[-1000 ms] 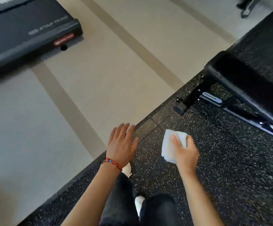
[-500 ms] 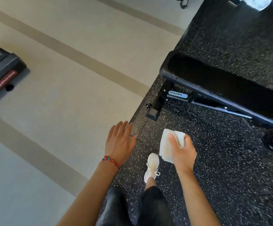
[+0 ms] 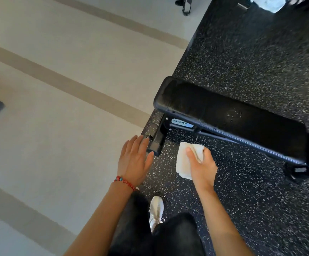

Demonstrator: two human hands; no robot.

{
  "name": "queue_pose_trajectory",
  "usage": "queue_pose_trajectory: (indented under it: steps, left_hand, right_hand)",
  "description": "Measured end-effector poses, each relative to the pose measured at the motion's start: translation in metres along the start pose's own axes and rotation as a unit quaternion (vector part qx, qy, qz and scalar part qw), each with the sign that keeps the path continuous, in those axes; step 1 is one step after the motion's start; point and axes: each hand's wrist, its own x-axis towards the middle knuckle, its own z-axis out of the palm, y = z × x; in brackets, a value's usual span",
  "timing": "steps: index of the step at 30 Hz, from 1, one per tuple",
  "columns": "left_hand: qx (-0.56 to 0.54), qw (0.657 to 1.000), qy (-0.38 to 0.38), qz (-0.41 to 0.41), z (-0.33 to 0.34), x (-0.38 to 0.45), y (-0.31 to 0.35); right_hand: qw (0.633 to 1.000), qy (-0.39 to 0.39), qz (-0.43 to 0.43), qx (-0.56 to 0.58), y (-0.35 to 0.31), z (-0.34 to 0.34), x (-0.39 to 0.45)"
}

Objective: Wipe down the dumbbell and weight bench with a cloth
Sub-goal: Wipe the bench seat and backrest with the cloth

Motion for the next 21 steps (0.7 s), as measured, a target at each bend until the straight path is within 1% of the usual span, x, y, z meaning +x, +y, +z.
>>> queue_pose_trajectory:
  steps: [5,9,13,18,21]
  left_hand:
    - [-0.009,1.000,-0.012,0.007,0.001,0.063,0.001]
    - [-0.023,0.999,-0.023,0.035,0.004,0.122,-0.007]
    - [-0.011,0.998,-0.024,0.049,0.006,0.179,-0.023]
    - [-0.004,0.997,-0.045,0.069,0.015,0.244,-0.038]
    - [-0.003,0.996,-0.059,0.068,0.028,0.272,-0.042]
  right_hand:
    - [1.000,0.006,0.029,0.002,-0.011,0.016,0.049]
    - [0.999,0.014,0.047,-0.002,-0.022,0.040,0.095]
    - [0.998,0.018,0.066,-0.014,-0.036,0.066,0.137]
    - [0.995,0.018,0.097,-0.003,-0.046,0.097,0.189]
    - [0.995,0.024,0.096,0.004,-0.045,0.110,0.214]
